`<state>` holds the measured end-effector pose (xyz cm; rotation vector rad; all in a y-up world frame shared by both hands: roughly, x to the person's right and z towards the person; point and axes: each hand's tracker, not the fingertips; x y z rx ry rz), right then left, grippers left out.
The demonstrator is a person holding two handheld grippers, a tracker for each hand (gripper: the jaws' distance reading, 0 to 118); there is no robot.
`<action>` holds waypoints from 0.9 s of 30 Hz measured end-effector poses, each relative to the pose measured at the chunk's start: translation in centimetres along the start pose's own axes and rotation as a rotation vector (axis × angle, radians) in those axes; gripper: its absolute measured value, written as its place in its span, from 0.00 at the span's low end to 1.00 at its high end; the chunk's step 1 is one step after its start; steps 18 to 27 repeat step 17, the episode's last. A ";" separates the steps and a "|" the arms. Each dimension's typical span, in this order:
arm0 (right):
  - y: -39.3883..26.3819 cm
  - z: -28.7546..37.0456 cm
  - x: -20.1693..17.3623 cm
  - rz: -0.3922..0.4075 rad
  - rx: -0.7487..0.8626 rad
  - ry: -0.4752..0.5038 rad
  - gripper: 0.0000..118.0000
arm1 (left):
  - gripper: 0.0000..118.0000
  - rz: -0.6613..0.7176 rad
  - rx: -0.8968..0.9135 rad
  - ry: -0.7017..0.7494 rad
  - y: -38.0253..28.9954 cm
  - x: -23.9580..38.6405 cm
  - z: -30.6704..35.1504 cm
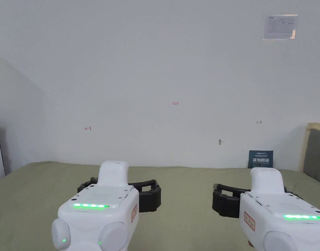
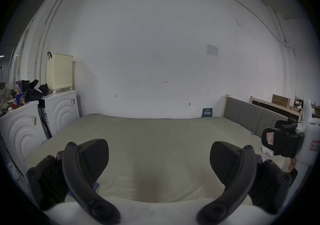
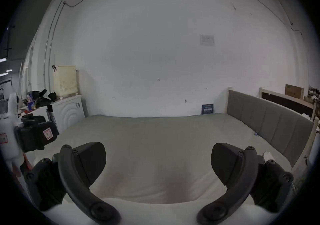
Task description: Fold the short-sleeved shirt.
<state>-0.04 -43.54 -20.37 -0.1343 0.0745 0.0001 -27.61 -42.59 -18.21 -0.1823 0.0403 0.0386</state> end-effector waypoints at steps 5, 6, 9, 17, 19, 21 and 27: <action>0.1 -0.1 -0.2 0.009 -0.012 0.011 1.00 | 1.00 -0.005 -0.001 0.000 0.1 -0.1 0.1; 0.1 -0.1 -0.2 0.013 -0.005 0.009 1.00 | 1.00 -0.006 -0.001 0.000 0.1 -0.1 0.1; 0.1 -0.1 -0.2 0.031 -0.003 -0.002 1.00 | 1.00 -0.002 0.001 0.000 0.2 -0.1 0.2; -0.1 0.2 0.2 0.054 -0.006 -0.001 1.00 | 1.00 -0.005 0.010 0.018 0.3 -0.4 0.1; -0.1 0.2 0.2 0.054 -0.006 -0.001 1.00 | 1.00 -0.005 0.010 0.018 0.3 -0.4 0.1; -0.1 0.2 0.2 0.054 -0.006 -0.001 1.00 | 1.00 -0.005 0.010 0.018 0.3 -0.4 0.1; -0.1 0.2 0.2 0.054 -0.006 -0.001 1.00 | 1.00 -0.005 0.010 0.018 0.3 -0.4 0.1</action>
